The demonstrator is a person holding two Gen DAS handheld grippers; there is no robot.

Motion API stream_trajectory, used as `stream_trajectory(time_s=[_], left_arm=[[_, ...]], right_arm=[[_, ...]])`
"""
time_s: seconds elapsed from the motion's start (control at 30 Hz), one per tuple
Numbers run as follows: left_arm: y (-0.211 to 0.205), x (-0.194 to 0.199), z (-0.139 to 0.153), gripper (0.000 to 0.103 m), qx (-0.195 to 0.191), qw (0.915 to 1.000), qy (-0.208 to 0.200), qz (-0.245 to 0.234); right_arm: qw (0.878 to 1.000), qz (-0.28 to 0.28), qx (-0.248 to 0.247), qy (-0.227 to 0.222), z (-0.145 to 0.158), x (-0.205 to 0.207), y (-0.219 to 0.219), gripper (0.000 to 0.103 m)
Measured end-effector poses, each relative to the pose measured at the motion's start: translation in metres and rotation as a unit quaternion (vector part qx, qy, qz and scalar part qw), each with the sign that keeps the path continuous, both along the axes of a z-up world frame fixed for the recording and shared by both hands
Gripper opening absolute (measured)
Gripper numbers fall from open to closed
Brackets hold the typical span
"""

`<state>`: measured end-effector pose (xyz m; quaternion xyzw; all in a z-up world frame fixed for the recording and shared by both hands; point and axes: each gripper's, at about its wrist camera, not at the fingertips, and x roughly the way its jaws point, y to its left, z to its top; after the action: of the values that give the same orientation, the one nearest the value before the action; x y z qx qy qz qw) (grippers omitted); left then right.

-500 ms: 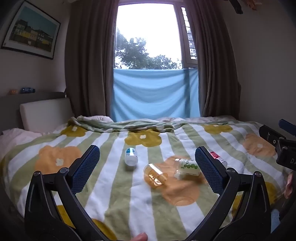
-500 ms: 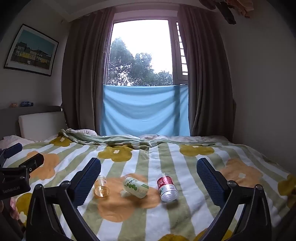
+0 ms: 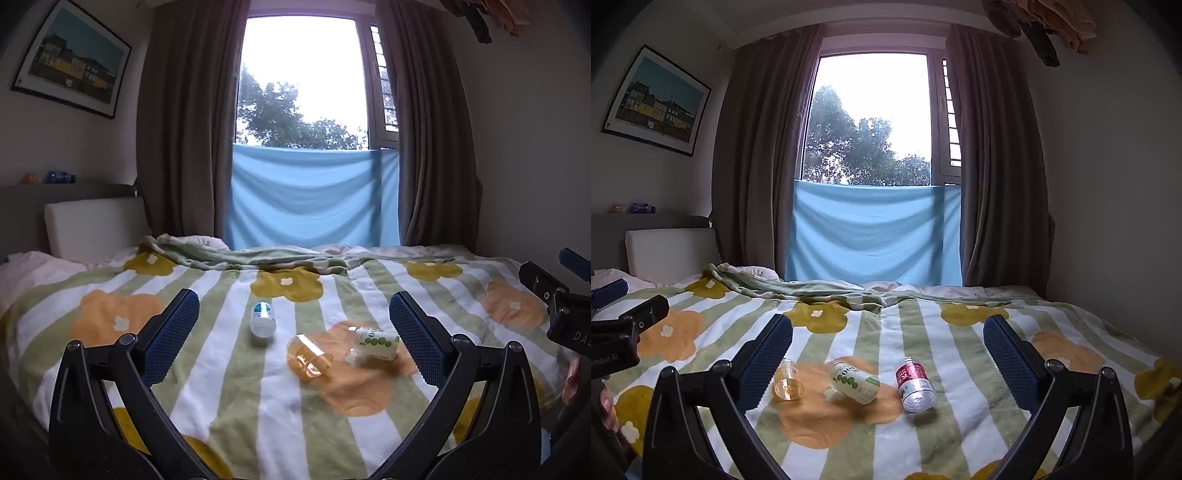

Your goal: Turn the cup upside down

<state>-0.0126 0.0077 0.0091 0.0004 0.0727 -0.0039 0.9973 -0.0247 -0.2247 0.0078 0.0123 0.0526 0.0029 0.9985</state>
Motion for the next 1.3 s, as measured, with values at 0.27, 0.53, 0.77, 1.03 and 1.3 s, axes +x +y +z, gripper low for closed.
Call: stream_trajectory(time_s=[0.27, 0.53, 0.77, 1.03, 1.3], left_arm=[[0.006, -0.002, 0.000, 0.103, -0.011, 0.9999, 0.000, 0.005], [0.009, -0.001, 0.000, 0.103, -0.016, 0.9999, 0.002, 0.003], [0.011, 0.002, -0.003, 0.103, -0.025, 0.9996, 0.009, -0.004], [0.013, 0.004, -0.005, 0.103, -0.036, 0.9991, 0.017, -0.010], [0.014, 0.005, -0.006, 0.103, -0.035, 0.9991, 0.022, -0.012]], right_arm=[[1.000, -0.006, -0.008, 0.004, -0.001, -0.002, 0.004, 0.103], [1.000, -0.003, -0.009, -0.007, -0.001, -0.002, 0.007, 0.103], [1.000, 0.000, -0.002, -0.004, 0.000, -0.001, 0.005, 0.103], [1.000, -0.003, -0.001, -0.006, -0.003, 0.000, 0.004, 0.103], [1.000, -0.002, 0.000, -0.004, -0.005, 0.001, 0.003, 0.103]])
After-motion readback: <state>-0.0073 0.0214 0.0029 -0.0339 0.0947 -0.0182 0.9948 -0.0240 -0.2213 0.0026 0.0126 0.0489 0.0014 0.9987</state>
